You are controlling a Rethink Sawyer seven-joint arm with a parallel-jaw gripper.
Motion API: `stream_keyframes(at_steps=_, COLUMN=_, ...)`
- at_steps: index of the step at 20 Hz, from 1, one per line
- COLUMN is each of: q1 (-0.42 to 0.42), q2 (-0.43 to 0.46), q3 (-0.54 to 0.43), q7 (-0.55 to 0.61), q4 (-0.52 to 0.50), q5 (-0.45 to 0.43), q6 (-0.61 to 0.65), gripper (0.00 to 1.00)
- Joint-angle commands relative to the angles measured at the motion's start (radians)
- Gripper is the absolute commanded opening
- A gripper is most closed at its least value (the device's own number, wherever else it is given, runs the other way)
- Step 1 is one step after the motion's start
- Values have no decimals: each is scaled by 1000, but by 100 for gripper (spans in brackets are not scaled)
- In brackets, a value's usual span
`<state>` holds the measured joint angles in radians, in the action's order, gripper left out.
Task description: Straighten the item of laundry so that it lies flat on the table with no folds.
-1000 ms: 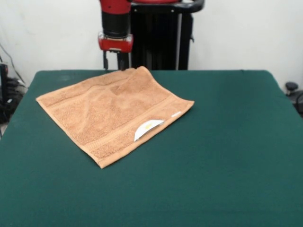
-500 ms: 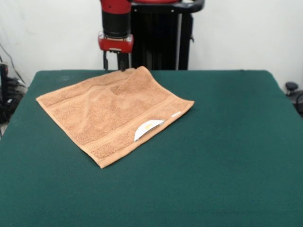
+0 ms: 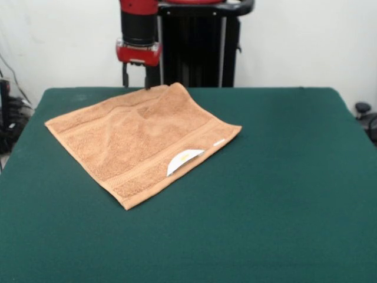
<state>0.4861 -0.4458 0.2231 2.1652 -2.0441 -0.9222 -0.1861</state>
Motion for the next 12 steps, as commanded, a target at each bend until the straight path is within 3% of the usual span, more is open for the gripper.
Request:
stream_keyframes(at_steps=1, q1=-34, q2=7, q3=-135, q7=95, q4=16, q5=78, q6=64, gripper=100)
stream_keyframes(at_steps=5, q1=16, q2=-93, q3=-188, q7=67, q4=-54, q5=54, q6=111, gripper=100)
stream_keyframes(at_steps=12, q1=202, q2=-348, q3=-367, q7=-60, q4=-232, q5=47, q6=269, gripper=100)
